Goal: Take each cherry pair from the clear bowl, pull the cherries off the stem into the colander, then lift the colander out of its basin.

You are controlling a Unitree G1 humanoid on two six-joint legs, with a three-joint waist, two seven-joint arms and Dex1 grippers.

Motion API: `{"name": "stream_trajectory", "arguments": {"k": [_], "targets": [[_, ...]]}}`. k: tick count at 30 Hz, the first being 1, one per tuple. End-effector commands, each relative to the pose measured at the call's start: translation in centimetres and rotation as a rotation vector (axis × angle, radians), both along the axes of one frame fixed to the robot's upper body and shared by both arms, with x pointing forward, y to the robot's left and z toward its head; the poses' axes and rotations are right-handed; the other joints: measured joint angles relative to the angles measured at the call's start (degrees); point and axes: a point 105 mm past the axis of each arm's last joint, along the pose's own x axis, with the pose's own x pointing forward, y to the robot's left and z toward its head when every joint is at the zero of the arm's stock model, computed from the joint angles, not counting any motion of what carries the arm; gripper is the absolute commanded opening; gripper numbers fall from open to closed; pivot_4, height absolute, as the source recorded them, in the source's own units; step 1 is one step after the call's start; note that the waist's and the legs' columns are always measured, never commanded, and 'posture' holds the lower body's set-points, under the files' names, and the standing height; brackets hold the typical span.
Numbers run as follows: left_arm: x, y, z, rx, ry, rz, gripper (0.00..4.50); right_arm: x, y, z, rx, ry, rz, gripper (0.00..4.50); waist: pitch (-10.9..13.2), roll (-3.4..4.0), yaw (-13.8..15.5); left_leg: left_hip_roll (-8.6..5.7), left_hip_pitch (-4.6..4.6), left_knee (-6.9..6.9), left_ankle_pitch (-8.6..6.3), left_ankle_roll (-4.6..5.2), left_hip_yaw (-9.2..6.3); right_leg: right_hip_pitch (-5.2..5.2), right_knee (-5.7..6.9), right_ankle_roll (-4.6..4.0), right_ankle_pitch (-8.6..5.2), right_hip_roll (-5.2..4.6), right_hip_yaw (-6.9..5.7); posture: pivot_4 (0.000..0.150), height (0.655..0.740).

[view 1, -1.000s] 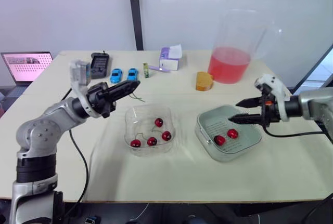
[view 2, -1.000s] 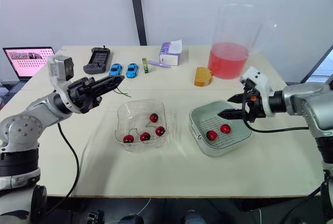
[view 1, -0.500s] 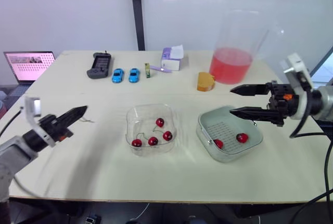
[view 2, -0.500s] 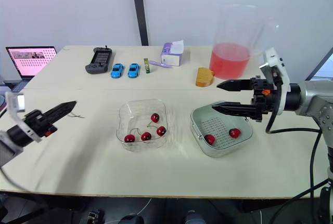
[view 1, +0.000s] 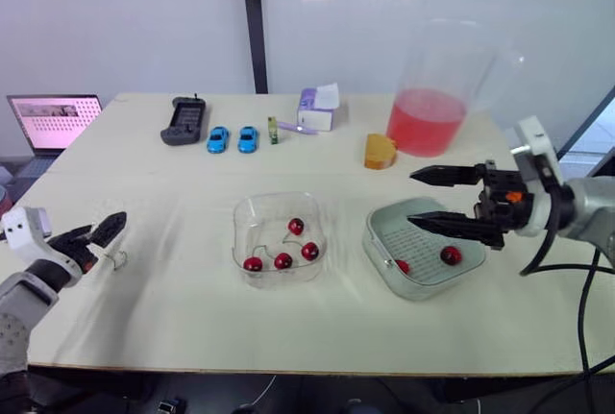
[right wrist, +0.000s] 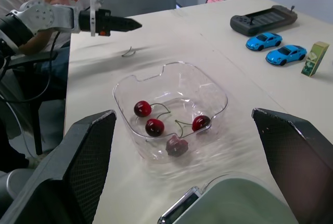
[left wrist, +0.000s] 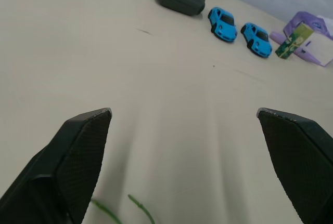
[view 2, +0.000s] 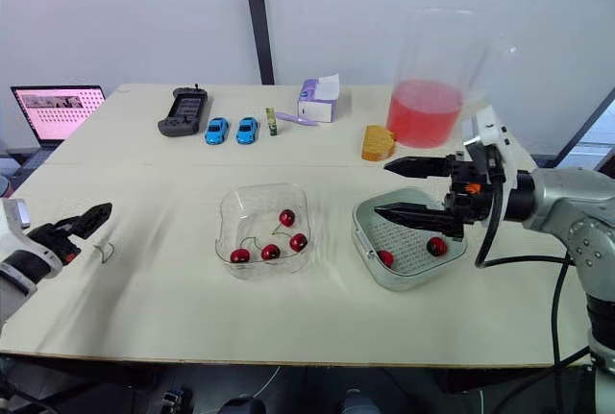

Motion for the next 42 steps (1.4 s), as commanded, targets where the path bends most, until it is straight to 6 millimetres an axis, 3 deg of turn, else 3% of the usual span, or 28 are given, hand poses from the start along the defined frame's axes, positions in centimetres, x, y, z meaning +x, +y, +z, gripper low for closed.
{"name": "stream_trajectory", "arguments": {"k": [1,4,8,13,20,24,27,33,42], "targets": [[-1.0,1.6,1.5,0.031,-0.059,0.107,4.47,-0.6,0.0,0.8,0.016,-0.048,0.021,4.5,0.0,0.0,-0.1,0.0,0.0,0.0,0.0,0.0,0.0,0.0,0.0,0.0,0.0,0.01,0.0,0.15,0.74],[-2.0,2.1,2.2,-0.004,-0.118,0.162,4.47,-0.4,-0.2,0.8,0.024,-0.045,0.015,4.5,0.0,0.0,-0.1,0.01,0.01,0.0,0.0,0.0,-0.01,0.0,0.02,0.0,0.0,0.01,0.0,0.15,0.74],[-3.2,0.5,3.6,-0.064,-0.197,0.097,4.47,-0.2,0.0,0.7,0.025,-0.042,0.024,4.5,0.0,-0.02,0.0,0.01,-0.01,0.02,0.0,0.0,0.0,0.0,0.01,0.0,0.0,-0.01,0.0,0.15,0.74],[-3.7,-0.8,5.0,-0.015,-0.235,0.03,4.47,0.2,0.5,0.7,0.025,-0.041,0.041,4.5,0.0,-0.02,0.1,0.0,0.0,0.03,0.0,0.0,0.0,0.02,0.02,0.0,0.0,0.0,0.0,0.15,0.74],[-3.0,-2.8,5.2,0.395,-0.192,-0.047,4.47,0.6,0.6,0.5,0.021,-0.035,0.042,4.5,0.0,-0.02,0.0,0.0,0.03,0.0,0.0,0.0,0.03,0.02,0.01,0.0,0.0,0.02,0.02,0.15,0.74],[-2.7,-4.3,6.1,0.49,-0.226,-0.147,4.47,0.6,0.4,0.3,0.015,-0.024,0.03,4.5,0.0,-0.02,0.0,0.0,0.03,0.0,0.0,0.0,0.03,0.02,0.01,0.0,0.0,0.02,0.02,0.15,0.74],[-2.7,-6.1,7.5,0.376,-0.291,-0.266,4.47,0.4,0.3,0.5,0.019,-0.022,0.026,4.5,0.0,-0.02,0.1,0.01,0.02,0.0,0.0,0.0,0.03,0.02,0.01,0.0,0.0,0.02,0.01,0.15,0.74],[-4.1,-12.8,8.2,0.335,-0.323,-0.697,4.47,-0.6,0.1,0.2,0.013,0.001,-0.002,4.5,0.0,-0.02,0.1,0.01,0.0,-0.01,0.0,0.0,0.03,0.01,0.0,0.0,0.0,0.01,0.01,0.15,0.74],[-5.5,-17.5,9.1,0.318,-0.317,-1.096,4.47,-2.8,-0.4,0.5,-0.014,0.029,-0.08,4.5,0.0,-0.02,0.0,0.01,0.02,-0.01,0.0,0.01,0.04,0.02,0.01,0.0,0.0,0.04,0.03,0.15,0.74]]}}
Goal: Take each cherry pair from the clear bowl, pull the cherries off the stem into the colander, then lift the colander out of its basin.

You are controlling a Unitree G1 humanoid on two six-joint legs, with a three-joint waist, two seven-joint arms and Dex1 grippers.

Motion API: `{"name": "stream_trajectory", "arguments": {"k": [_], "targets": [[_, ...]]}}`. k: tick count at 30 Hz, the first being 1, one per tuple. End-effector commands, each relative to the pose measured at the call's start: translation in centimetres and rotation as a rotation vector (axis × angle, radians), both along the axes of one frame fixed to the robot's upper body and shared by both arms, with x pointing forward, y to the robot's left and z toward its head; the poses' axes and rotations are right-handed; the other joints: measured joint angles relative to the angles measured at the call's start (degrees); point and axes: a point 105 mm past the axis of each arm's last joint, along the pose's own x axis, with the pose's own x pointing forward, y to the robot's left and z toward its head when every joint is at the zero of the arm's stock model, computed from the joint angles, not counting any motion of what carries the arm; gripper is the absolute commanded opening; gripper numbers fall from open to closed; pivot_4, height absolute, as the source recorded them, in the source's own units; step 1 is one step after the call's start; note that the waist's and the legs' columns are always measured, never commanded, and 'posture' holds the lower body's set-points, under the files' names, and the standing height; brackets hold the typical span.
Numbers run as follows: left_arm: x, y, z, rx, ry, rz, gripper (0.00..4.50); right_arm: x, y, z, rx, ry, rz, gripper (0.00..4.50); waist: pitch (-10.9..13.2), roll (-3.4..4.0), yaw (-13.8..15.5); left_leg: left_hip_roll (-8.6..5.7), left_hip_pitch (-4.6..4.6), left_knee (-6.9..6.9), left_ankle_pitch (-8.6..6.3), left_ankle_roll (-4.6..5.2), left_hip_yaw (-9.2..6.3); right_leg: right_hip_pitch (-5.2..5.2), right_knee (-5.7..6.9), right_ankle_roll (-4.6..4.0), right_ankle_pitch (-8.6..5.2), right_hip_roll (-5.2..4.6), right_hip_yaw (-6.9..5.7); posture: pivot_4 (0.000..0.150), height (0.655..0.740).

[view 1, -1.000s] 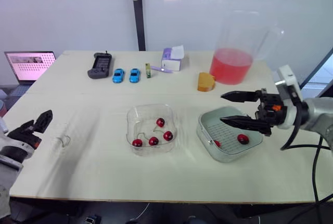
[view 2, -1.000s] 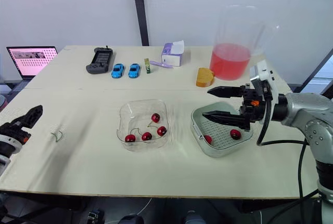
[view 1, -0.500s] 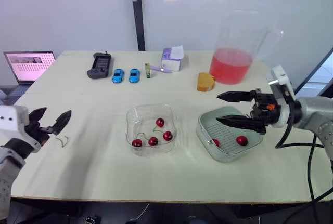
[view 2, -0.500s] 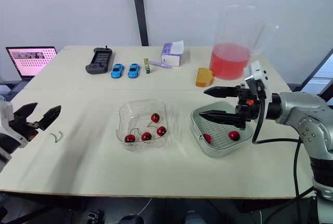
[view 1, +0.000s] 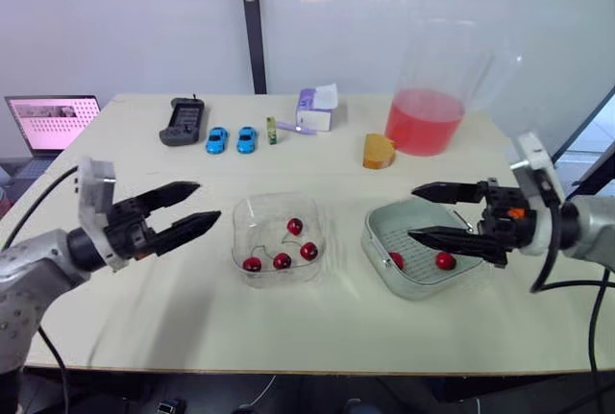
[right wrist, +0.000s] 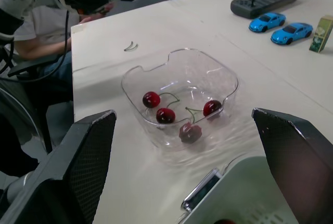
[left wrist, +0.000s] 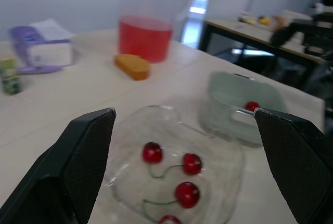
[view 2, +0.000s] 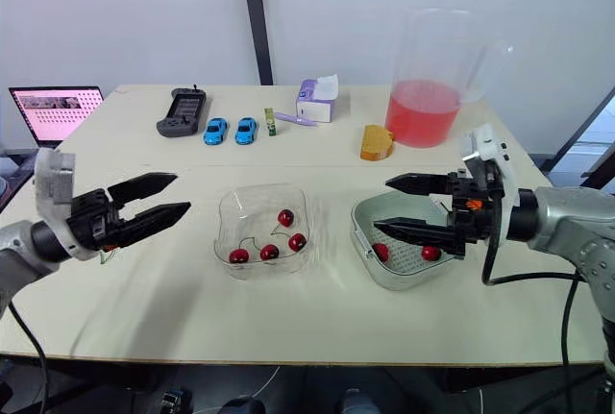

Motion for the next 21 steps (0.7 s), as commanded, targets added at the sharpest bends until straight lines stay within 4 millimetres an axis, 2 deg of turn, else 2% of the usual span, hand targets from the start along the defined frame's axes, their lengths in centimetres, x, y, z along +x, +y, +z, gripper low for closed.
{"name": "stream_trajectory", "arguments": {"k": [1,6,14,21], "targets": [[-0.7,-1.1,0.4,0.042,-0.008,-0.116,4.47,-1.1,-0.3,1.2,-0.019,-0.046,-0.027,4.5,0.0,0.0,0.0,0.0,0.02,0.0,0.0,0.0,0.0,0.0,0.0,0.0,0.0,0.01,0.0,0.15,0.74],[0.0,-1.5,-0.1,0.065,0.005,-0.18,4.47,-2.1,-1.0,0.9,-0.047,-0.036,-0.076,4.5,0.0,0.0,0.0,0.0,0.01,0.01,0.0,0.0,0.0,0.01,0.0,0.0,0.0,0.03,0.0,0.15,0.74],[0.9,-2.1,-0.4,0.086,0.0,-0.238,4.47,-2.4,-1.9,0.2,-0.08,-0.02,-0.142,4.5,0.0,0.0,0.1,0.0,0.0,0.01,0.0,0.0,0.0,0.01,0.0,0.0,0.0,0.02,0.01,0.15,0.74],[1.4,-2.0,-0.2,0.09,-0.012,-0.244,4.47,-1.3,-1.5,0.6,-0.115,0.011,-0.137,4.5,0.0,0.0,-0.2,0.01,0.03,0.02,0.0,0.0,0.01,0.01,0.01,0.0,0.0,0.03,0.02,0.15,0.74]]}}
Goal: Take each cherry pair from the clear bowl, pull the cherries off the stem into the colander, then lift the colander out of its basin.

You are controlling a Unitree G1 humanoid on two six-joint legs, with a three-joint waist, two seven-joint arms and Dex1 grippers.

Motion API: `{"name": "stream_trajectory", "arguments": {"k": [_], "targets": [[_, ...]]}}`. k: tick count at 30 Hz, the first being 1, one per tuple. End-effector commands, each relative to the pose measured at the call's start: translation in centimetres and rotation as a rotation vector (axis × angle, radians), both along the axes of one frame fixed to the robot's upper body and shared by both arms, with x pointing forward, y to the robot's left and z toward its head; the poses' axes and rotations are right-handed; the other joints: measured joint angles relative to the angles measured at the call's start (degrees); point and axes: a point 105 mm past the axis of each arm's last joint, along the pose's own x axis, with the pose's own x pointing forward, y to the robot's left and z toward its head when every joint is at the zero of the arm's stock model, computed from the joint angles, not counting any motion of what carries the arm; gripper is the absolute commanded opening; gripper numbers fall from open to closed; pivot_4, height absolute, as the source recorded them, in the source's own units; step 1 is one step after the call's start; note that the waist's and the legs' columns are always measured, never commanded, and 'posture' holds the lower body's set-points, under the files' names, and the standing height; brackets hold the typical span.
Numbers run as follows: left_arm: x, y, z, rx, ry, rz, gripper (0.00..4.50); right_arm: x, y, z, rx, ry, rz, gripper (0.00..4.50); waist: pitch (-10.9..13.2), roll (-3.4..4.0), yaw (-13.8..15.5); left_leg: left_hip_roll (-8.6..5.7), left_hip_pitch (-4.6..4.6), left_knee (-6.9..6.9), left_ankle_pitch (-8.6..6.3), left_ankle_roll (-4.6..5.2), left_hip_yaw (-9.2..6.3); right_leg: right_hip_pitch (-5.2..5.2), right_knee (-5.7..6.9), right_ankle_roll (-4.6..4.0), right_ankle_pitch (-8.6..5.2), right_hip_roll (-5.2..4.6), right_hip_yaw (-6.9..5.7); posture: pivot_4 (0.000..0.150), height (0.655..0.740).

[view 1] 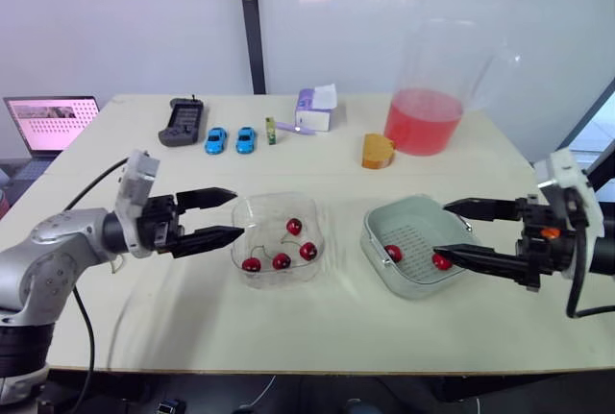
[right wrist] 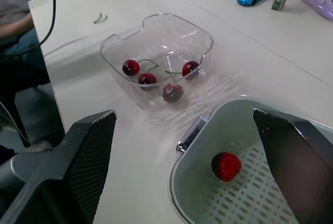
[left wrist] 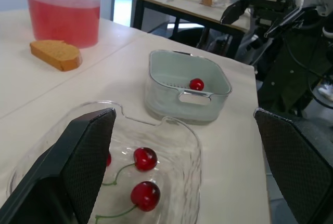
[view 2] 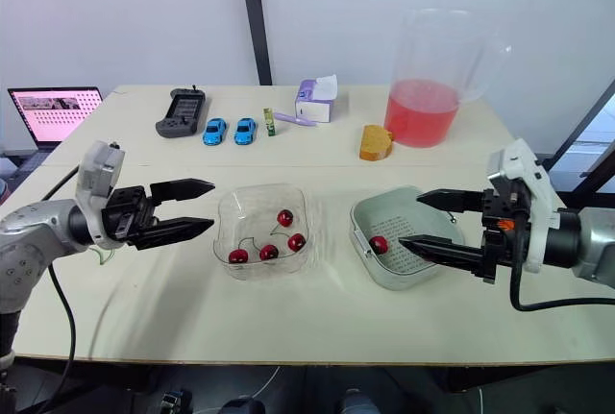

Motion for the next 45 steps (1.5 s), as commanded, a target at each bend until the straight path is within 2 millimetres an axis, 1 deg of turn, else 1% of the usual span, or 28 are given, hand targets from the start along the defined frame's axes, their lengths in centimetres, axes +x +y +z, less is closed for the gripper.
{"name": "stream_trajectory", "arguments": {"k": [1,5,7,9,11,13,14,18,20,22,24,28,31,33,36,40,45], "targets": [[-0.1,0.1,0.8,-0.001,-0.048,-0.005,4.47,0.5,0.9,1.0,-0.006,-0.007,0.026,4.5,0.0,0.0,0.0,0.0,0.0,0.0,0.0,0.0,0.0,0.0,0.0,0.0,0.0,0.0,0.0,0.15,0.74],[0.1,0.1,0.7,0.0,-0.051,-0.003,4.47,1.3,2.5,0.9,-0.044,0.025,0.071,4.5,0.0,0.01,0.0,0.01,-0.01,-0.01,0.0,0.0,-0.01,-0.01,0.0,0.0,0.0,-0.01,-0.01,0.15,0.74],[0.1,0.2,0.7,-0.002,-0.053,0.001,4.47,2.8,4.2,0.8,-0.034,0.057,0.08,4.5,0.0,0.01,-0.1,0.01,-0.02,0.0,0.0,0.0,-0.01,-0.02,-0.01,0.0,0.0,-0.01,-0.01,0.15,0.74],[0.2,0.3,0.7,-0.002,-0.057,0.008,4.47,4.2,5.5,0.6,-0.062,0.076,0.064,4.5,0.0,0.01,-0.3,0.02,0.0,0.02,0.0,-0.01,0.03,-0.04,0.01,-0.02,0.01,-0.02,0.03,0.15,0.74],[0.2,0.5,0.7,-0.001,-0.064,0.018,4.47,6.3,7.2,0.9,-0.065,0.101,0.033,4.5,0.0,0.02,-0.2,0.04,0.01,-0.01,0.01,-0.01,0.0,-0.08,0.05,-0.03,0.01,0.02,0.02,0.15,0.74],[0.3,0.6,0.8,-0.006,-0.067,0.023,4.47,7.5,9.1,1.1,-0.092,0.122,0.028,4.5,0.0,0.04,-0.2,0.04,-0.07,-0.02,0.01,-0.01,0.02,-0.2,0.07,-0.03,0.01,0.02,0.04,0.15,0.74],[0.3,0.6,0.9,-0.008,-0.068,0.024,4.47,7.8,9.9,1.1,-0.113,0.131,0.034,4.5,0.0,0.03,-0.1,0.04,-0.13,-0.01,0.01,-0.02,0.02,-0.25,0.08,-0.03,0.01,0.02,0.03,0.15,0.74],[0.2,0.9,1.1,-0.02,-0.073,0.035,4.47,7.5,13.6,0.7,-0.22,0.134,0.129,4.5,0.0,0.03,0.1,0.02,-0.25,-0.04,0.01,-0.01,-0.02,-0.34,0.04,-0.03,0.01,-0.04,-0.05,0.15,0.74],[0.1,1.0,1.0,-0.02,-0.071,0.039,4.47,7.7,14.4,0.4,-0.255,0.127,0.139,4.5,0.0,0.03,0.1,0.01,-0.27,-0.04,0.01,-0.01,-0.01,-0.34,0.01,-0.03,0.01,-0.05,-0.05,0.15,0.74],[-0.1,1.3,0.7,-0.005,-0.066,0.048,4.47,8.3,15.6,-0.3,-0.299,0.133,0.143,4.5,0.0,0.03,-0.1,0.01,-0.26,-0.01,0.01,-0.01,-0.02,-0.33,0.03,-0.03,0.01,-0.06,-0.06,0.15,0.74],[-0.2,1.6,0.5,0.006,-0.059,0.062,4.47,9.1,16.3,-1.2,-0.351,0.141,0.126,4.5,0.0,0.03,-0.1,0.02,-0.21,0.02,0.01,-0.02,-0.01,-0.32,0.11,-0.03,0.01,-0.03,-0.05,0.15,0.74],[-0.6,2.4,0.1,0.049,-0.059,0.086,4.47,11.0,17.1,-2.8,-0.43,0.148,0.085,4.5,0.0,0.03,-0.4,0.04,-0.19,0.0,0.01,-0.02,-0.04,-0.36,0.19,-0.03,0.01,0.01,-0.05,0.15,0.74],[-1.0,2.7,-0.2,0.091,-0.054,0.093,4.47,11.9,17.5,-3.3,-0.478,0.133,0.08,4.5,0.0,0.03,-0.5,0.03,-0.22,-0.01,0.01,-0.02,-0.03,-0.39,0.18,-0.03,0.01,-0.02,-0.05,0.15,0.74],[-1.2,2.9,-0.4,0.11,-0.051,0.096,4.47,12.1,17.8,-3.6,-0.505,0.119,0.094,4.5,0.0,0.04,-0.6,0.01,-0.22,-0.02,0.01,-0.02,-0.01,-0.39,0.17,-0.03,0.01,-0.04,-0.04,0.15,0.74],[-1.2,3.2,-0.1,0.107,-0.057,0.107,4.47,12.4,18.2,-4.3,-0.549,0.106,0.117,4.5,0.0,0.04,-0.6,0.02,-0.22,-0.01,0.01,-0.02,-0.03,-0.39,0.18,-0.03,0.01,-0.02,-0.06,0.15,0.74],[-1.2,3.1,-0.1,0.108,-0.062,0.104,4.47,12.3,18.5,-5.1,-0.589,0.106,0.145,4.5,0.0,0.04,-0.8,0.02,-0.21,-0.02,0.01,-0.02,-0.03,-0.38,0.19,-0.03,0.01,-0.02,-0.06,0.15,0.74],[-1.2,2.8,-0.3,0.096,-0.062,0.094,4.47,12.1,19.6,-4.9,-0.633,0.066,0.203,4.5,0.0,0.04,-1.4,0.02,-0.22,-0.02,0.01,-0.02,-0.04,-0.39,0.19,-0.03,0.01,-0.02,-0.06,0.15,0.74]]}}
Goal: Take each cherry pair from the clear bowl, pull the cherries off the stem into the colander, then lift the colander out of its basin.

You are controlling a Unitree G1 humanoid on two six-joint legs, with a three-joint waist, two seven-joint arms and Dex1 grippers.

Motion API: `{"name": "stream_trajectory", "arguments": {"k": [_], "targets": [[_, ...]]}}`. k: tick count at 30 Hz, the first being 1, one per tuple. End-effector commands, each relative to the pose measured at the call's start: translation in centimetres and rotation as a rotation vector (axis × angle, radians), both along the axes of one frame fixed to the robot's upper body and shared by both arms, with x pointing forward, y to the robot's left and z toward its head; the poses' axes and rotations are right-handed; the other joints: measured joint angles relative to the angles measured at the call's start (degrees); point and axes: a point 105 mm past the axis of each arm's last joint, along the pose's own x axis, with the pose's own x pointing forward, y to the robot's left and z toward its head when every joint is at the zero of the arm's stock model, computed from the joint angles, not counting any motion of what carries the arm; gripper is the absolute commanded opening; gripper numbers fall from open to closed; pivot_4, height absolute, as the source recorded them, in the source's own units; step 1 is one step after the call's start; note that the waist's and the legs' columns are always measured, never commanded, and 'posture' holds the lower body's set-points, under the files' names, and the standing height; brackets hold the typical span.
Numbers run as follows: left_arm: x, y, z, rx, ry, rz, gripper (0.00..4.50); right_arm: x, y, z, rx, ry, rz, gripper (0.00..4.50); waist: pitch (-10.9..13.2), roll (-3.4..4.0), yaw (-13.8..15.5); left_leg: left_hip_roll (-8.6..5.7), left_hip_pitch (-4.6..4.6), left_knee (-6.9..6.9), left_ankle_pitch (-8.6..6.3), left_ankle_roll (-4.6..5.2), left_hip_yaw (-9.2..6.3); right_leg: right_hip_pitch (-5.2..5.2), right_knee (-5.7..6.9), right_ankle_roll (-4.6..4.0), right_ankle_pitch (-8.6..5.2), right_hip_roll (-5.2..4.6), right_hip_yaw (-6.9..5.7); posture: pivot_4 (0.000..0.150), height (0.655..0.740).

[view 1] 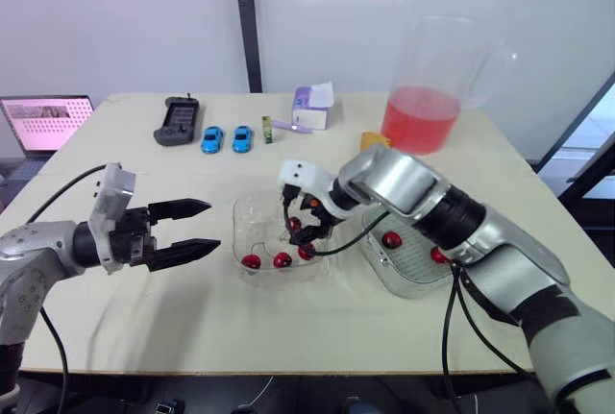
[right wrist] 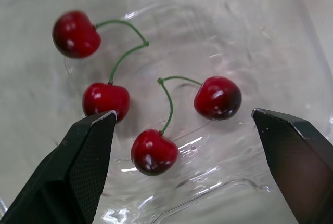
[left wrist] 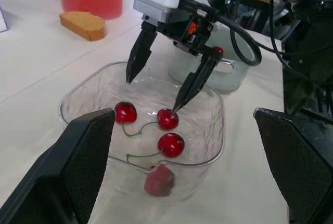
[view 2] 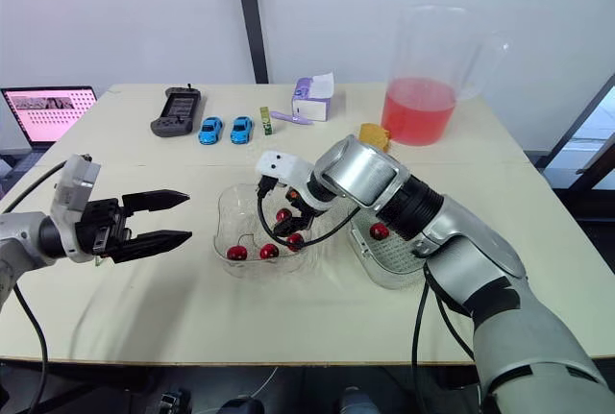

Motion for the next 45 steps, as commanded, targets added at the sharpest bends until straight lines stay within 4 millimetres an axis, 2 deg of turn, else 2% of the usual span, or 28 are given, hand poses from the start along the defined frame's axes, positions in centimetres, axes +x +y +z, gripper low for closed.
{"name": "stream_trajectory", "arguments": {"k": [1,19,23,27,34,45], "targets": [[-0.4,-0.4,0.8,-0.003,-0.05,-0.026,4.47,0.0,1.1,1.7,-0.011,-0.064,0.06,4.5,0.0,0.0,-0.3,0.0,0.0,0.0,0.0,0.0,-0.01,0.0,0.01,0.0,0.0,0.0,0.0,0.15,0.74],[0.6,-2.6,-0.4,-0.102,-0.074,-0.07,4.47,0.3,3.6,0.6,-0.254,-0.105,0.25,4.5,0.0,0.0,-0.4,-0.01,0.0,0.0,0.01,-0.01,-0.04,0.0,0.01,0.0,0.0,0.0,-0.03,0.15,0.74],[0.5,-2.8,-0.5,-0.118,-0.077,-0.061,4.47,0.0,4.7,1.3,-0.21,-0.059,0.229,4.5,0.0,0.0,-0.6,0.0,0.0,-0.01,0.01,-0.01,-0.05,-0.02,0.03,0.0,0.0,0.02,-0.03,0.15,0.74],[0.3,-2.5,-0.4,-0.122,-0.078,-0.049,4.47,-1.0,4.7,1.0,-0.169,0.046,0.198,4.5,0.0,0.0,-0.4,-0.01,0.0,-0.03,0.01,-0.02,-0.07,-0.01,0.02,-0.01,0.0,-0.01,-0.04,0.15,0.74],[0.0,-1.9,0.3,-0.129,-0.082,-0.031,4.47,-1.4,4.7,0.6,-0.146,0.118,0.163,4.5,0.0,0.0,-0.4,-0.02,0.0,-0.02,0.02,-0.03,-0.09,0.0,0.03,0.0,0.0,-0.01,-0.06,0.15,0.74],[0.1,-1.9,0.4,-0.15,-0.082,-0.021,4.47,-1.2,4.7,-1.5,-0.154,0.142,0.147,4.5,0.0,0.0,-0.4,-0.02,0.0,-0.01,0.02,-0.03,-0.09,0.01,0.02,-0.01,0.0,-0.02,-0.06,0.15,0.74]]}}
